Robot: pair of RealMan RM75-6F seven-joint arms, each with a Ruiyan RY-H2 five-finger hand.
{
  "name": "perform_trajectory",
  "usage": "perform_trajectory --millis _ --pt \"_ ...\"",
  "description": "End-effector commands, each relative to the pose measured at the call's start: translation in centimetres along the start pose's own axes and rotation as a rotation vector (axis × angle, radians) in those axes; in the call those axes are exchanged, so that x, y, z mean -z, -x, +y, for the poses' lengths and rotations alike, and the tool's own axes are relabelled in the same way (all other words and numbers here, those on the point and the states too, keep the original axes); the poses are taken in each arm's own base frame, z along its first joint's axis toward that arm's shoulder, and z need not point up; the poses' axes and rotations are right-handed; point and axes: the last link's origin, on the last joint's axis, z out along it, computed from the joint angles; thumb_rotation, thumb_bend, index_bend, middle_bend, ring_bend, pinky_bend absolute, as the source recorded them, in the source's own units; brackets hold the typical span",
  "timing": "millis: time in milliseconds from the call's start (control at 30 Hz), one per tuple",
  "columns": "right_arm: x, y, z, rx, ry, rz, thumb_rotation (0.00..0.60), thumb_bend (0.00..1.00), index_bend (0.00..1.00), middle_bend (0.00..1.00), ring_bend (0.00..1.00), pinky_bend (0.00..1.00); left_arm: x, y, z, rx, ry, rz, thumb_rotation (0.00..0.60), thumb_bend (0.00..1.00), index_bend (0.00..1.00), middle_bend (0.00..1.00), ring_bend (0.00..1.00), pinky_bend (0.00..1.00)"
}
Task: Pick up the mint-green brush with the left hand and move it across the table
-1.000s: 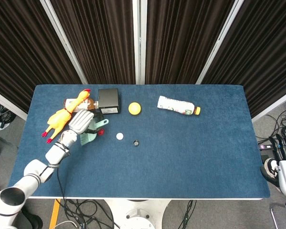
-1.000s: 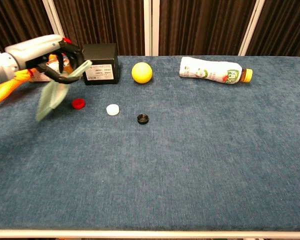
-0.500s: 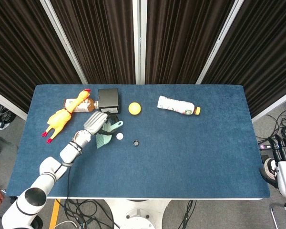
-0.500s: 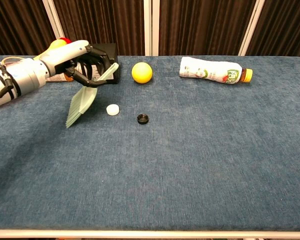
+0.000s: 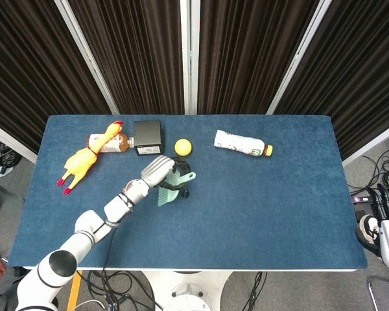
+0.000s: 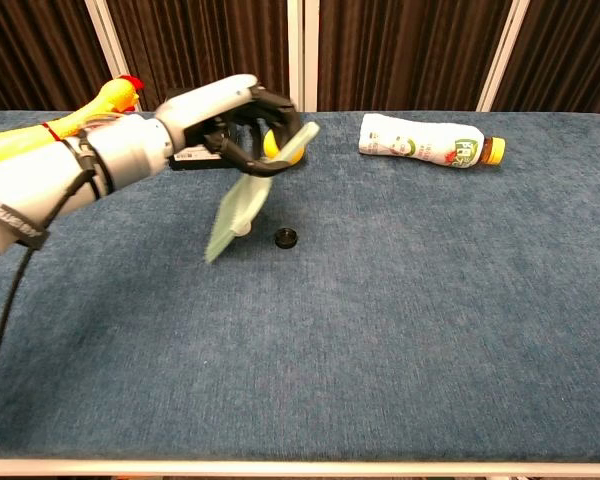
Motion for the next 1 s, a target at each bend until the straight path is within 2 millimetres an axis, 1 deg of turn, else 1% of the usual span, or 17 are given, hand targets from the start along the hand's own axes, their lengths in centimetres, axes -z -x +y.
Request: perform_trajectory --millis 33,200,267,333,367,433,567,633,700,800,1000 --pt "0.1 0.0 0.2 -0.001 0.005 0.001 0.6 0.15 0.0 0.01 0.0 0.0 -0.8 0.7 1.1 0.006 0.028 -0.016 0.6 0.37 0.49 0.55 0.43 0.54" --pt "0.3 0.0 0.4 -0.006 0.009 0.003 0.6 0.15 0.0 0.01 0.0 0.0 -1.6 1.9 2.5 0.016 0.07 -0.056 0.6 0.37 0.49 0.55 0.43 0.54" --pt "0.3 0.0 0.5 -0.008 0.01 0.004 0.6 0.15 0.0 0.01 0.0 0.0 -1.7 2.2 3.2 0.046 0.093 -0.062 0.6 0.38 0.49 0.55 0.43 0.54" --pt "0.3 0.0 0.6 -0.008 0.011 0.005 0.6 0.15 0.0 0.01 0.0 0.0 -1.7 1.9 3.6 0.052 0.116 -0.059 0.6 0.38 0.49 0.55 0.43 0.54" --pt "0.3 0.0 0.7 -0.008 0.011 0.004 0.6 0.15 0.0 0.01 0.0 0.0 -1.6 1.4 3.7 0.039 0.127 -0.052 0.6 0.38 0.49 0.55 0.43 0.54" --pt "0.2 0.0 0.7 -0.009 0.009 0.005 0.6 0.15 0.0 0.01 0.0 0.0 -1.3 0.5 3.5 0.026 0.132 -0.033 0.6 0.37 0.49 0.55 0.43 0.54" --pt "-0.1 0.1 0.5 -0.01 -0.002 0.005 0.6 0.15 0.0 0.01 0.0 0.0 -0.7 -1.3 2.3 0.016 0.093 0.006 0.6 0.37 0.49 0.55 0.43 0.54" --pt "-0.2 0.2 0.5 -0.01 -0.005 0.003 0.6 0.15 0.0 0.01 0.0 0.0 -0.6 -1.6 1.6 0.009 0.059 0.008 0.6 0.37 0.49 0.55 0.43 0.54" --pt "-0.3 0.2 0.5 -0.008 -0.008 0.001 0.6 0.15 0.0 0.01 0.0 0.0 -0.6 -1.5 1.0 0.006 0.021 0.006 0.6 0.37 0.49 0.55 0.43 0.54" --pt "-0.3 0.2 0.5 -0.009 -0.009 0.003 0.6 0.15 0.0 0.01 0.0 0.0 -0.9 -0.9 0.6 0.012 -0.015 -0.005 0.6 0.37 0.49 0.55 0.43 0.54" --pt "0.0 0.1 0.6 -0.008 -0.004 0.0 0.6 0.15 0.0 0.01 0.0 0.0 -2.1 0.7 1.1 0.001 -0.034 -0.045 0.6 0.37 0.49 0.55 0.43 0.54"
